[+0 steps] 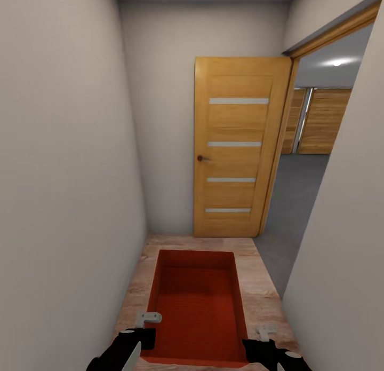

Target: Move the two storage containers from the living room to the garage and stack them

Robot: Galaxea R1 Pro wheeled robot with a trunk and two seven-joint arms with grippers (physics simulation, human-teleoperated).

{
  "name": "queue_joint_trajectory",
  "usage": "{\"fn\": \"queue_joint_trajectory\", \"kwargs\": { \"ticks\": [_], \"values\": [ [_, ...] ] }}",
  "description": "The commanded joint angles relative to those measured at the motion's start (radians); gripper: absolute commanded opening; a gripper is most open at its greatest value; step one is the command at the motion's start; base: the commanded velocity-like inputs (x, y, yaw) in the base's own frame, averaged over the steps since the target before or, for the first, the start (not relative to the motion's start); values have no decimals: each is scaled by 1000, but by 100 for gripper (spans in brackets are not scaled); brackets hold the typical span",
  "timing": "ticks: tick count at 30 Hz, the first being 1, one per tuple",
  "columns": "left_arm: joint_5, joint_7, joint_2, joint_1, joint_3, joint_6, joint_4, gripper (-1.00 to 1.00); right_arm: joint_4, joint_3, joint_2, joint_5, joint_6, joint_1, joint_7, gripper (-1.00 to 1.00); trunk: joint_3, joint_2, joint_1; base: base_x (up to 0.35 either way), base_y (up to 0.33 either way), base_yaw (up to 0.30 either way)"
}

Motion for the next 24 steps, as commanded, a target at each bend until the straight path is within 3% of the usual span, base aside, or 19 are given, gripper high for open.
{"fn": "queue_joint_trajectory", "kwargs": {
  "ticks": [1,13,24],
  "values": [
    [-7,35,-6,-2,13,9,-3,-100,-2,12,0,54,5,1,-14,-100,-2,-2,1,323,0,-67],
    [-7,35,-6,-2,13,9,-3,-100,-2,12,0,53,6,1,-14,-100,-2,-2,1,323,11,-65],
    [-7,35,-6,-2,13,9,-3,-100,-2,12,0,53,6,1,-14,-100,-2,-2,1,294,179,-96]
  ]
}}
